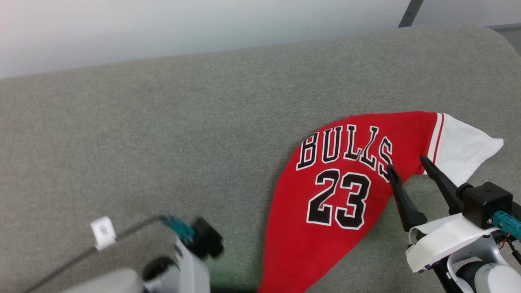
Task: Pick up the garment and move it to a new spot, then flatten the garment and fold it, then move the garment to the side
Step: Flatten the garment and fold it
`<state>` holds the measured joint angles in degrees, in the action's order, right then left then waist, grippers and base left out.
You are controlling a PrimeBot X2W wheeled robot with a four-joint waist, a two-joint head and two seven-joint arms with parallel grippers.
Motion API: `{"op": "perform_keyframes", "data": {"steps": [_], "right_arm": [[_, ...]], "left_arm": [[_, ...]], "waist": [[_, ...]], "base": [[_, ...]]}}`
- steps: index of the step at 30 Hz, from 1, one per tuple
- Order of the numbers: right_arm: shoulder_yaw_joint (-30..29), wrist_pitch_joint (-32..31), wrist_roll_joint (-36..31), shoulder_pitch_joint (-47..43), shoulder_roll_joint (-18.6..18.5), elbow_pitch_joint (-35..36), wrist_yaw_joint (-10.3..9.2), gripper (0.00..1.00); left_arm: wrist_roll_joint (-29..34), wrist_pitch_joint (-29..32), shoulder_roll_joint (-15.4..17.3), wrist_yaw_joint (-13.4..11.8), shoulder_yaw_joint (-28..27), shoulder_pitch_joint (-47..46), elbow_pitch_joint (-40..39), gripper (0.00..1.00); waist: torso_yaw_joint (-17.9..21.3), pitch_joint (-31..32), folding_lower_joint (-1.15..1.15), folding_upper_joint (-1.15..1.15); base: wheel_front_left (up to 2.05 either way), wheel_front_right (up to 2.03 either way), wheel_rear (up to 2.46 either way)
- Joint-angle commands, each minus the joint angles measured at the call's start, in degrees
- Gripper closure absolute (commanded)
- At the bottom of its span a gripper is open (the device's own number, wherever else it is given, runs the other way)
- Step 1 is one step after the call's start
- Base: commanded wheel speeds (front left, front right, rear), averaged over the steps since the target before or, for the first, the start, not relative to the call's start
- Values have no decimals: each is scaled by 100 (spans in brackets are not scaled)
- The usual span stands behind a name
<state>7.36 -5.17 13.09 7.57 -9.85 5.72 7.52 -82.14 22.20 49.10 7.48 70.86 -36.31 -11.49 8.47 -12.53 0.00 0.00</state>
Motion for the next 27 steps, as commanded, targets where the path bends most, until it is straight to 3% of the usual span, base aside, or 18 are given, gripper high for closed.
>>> {"op": "perform_keyframes", "data": {"steps": [1,5,9,13,20,27], "right_arm": [[-36,-15,23,31,11,10,-6,0],[-49,29,41,-2,54,-30,-5,0],[-54,70,44,-50,92,-59,-6,0],[-28,153,82,-10,176,-110,-5,0],[93,336,104,144,330,-232,-6,0],[172,566,155,221,475,-430,-5,0]], "left_arm": [[-106,-73,87,0,-161,-176,74,0],[-118,-47,387,1,-505,-625,319,0],[-326,-37,396,-21,-850,-1031,706,0],[-220,111,-99,-152,-929,-1520,1552,0],[-507,613,-1143,-59,-920,-2182,3308,0],[-618,974,-1772,2,-806,-2445,4436,0]], "waist": [[40,16,0,0],[126,50,0,0],[206,52,0,0],[374,-18,0,0],[825,-325,0,0],[1235,-576,0,0]], "base": [[0,0,0],[0,0,0],[0,0,0],[0,0,0],[0,0,0],[0,0,0]]}}
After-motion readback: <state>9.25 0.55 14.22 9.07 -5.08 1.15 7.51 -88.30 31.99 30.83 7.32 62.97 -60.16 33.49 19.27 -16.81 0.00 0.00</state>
